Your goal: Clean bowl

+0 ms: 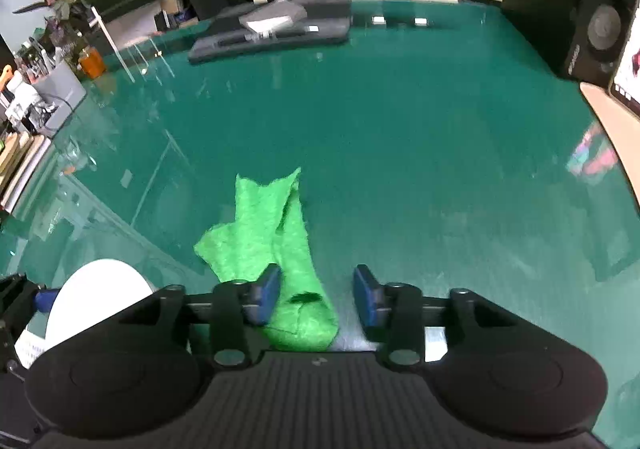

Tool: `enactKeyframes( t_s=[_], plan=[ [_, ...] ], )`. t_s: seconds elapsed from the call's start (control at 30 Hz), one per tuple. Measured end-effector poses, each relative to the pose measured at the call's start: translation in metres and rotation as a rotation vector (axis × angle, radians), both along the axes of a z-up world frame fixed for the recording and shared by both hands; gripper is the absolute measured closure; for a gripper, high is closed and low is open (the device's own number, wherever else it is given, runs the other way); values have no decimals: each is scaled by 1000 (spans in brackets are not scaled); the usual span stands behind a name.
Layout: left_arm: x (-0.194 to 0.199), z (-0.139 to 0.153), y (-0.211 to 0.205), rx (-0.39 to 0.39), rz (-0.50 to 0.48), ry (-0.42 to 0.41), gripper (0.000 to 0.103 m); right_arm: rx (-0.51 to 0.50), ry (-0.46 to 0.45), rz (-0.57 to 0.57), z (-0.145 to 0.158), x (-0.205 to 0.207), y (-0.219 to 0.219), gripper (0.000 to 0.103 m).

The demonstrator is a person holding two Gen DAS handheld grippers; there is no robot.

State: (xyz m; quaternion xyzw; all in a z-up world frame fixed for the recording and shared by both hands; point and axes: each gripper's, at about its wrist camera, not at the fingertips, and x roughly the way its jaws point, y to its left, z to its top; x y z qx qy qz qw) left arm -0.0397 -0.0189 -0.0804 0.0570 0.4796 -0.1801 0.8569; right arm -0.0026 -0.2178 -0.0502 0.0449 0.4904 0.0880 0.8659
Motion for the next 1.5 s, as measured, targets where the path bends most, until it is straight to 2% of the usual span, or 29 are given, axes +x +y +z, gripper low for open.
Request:
enactKeyframes(
  t_s=[0.03,0.07,0.17,0.2,0.23,0.27,0.3,0.33,0.4,0.47,0.53,0.7,0.8,0.97,1.07,1.27,1.33,1.5],
  plan=[
    [0,0,0,0,-2,0,0,-11,-31,7,2,1,3,36],
    [0,0,0,-2,-5,1,0,-21,-62,14,5,1,5,34],
    [-1,0,1,-14,-18,2,1,-29,-106,35,8,7,12,34],
    [-2,1,1,-16,-23,3,1,-26,-81,43,3,13,15,39],
    [-2,1,1,-15,-25,0,9,-24,-56,52,-1,18,17,57],
    [-4,3,2,-20,-29,-10,26,-21,-31,60,-5,24,20,72],
    [-5,5,3,-35,-33,-19,41,-14,-29,58,-8,26,20,98],
    [-7,8,5,-56,-31,-28,55,-6,-27,56,-10,28,21,98],
    [-8,10,7,-65,-13,-42,62,-5,-23,43,-13,33,22,98],
    [-4,9,11,-81,36,-53,75,0,-34,16,-5,34,19,98],
    [2,9,11,-87,73,-66,74,26,-60,-2,6,34,15,98],
    [19,7,-4,-10,143,-145,75,85,-189,40,48,36,25,98],
    [23,6,-9,12,150,-178,75,101,-199,134,60,38,44,98],
    [24,6,-9,13,147,-179,74,78,-118,276,34,38,83,98],
    [23,6,-10,20,136,-189,75,81,-136,326,33,36,97,98],
    [27,5,-10,8,139,-187,74,8,-217,445,30,28,110,97],
    [23,6,-8,7,137,-188,74,-19,-240,439,30,29,107,97],
    [23,7,-10,17,129,-193,74,-41,-220,374,31,38,94,97]
  ],
)
